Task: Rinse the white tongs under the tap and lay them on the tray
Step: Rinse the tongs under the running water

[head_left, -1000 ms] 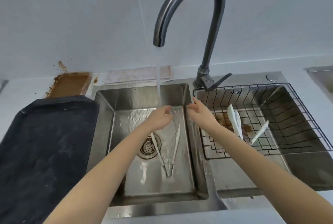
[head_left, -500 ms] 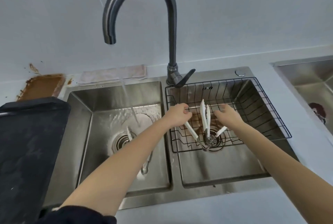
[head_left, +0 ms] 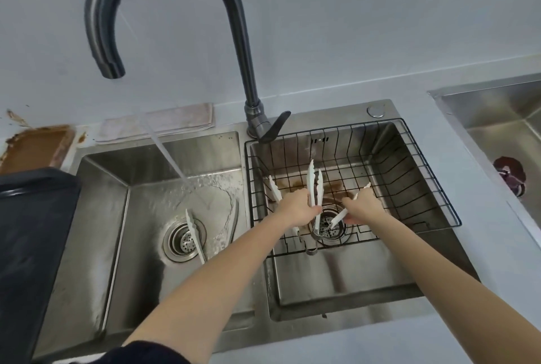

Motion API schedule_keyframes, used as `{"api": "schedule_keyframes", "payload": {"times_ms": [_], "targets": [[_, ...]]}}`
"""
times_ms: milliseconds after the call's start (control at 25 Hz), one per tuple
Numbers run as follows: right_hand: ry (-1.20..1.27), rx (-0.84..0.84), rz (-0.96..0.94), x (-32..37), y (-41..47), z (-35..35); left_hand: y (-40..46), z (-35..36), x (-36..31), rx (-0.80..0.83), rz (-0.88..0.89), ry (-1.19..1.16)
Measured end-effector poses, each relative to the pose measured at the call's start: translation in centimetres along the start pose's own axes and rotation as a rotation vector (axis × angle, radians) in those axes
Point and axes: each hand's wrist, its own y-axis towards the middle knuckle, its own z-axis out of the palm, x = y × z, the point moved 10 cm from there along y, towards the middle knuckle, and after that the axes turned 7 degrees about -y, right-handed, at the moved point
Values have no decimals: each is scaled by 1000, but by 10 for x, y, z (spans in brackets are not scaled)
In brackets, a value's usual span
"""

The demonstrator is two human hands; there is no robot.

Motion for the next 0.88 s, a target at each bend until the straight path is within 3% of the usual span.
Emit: {"api": "schedule_keyframes", "payload": {"times_ms": [240, 480, 600, 720, 880], "targets": [[77, -66, -57, 9, -9, -3, -12, -5, 4, -11, 14, -149], [214, -134, -230, 54, -49, -4, -45, -41, 20, -126, 59, -340], [261, -108, -333, 84, -80, 10, -59, -66, 48, -232, 33, -459], [286, -67, -437, 113, -112, 34, -78, -88, 85, -309, -37, -728], [266, -15, -537, 144, -140, 69, -98, -104, 133, -326, -98, -894]]}}
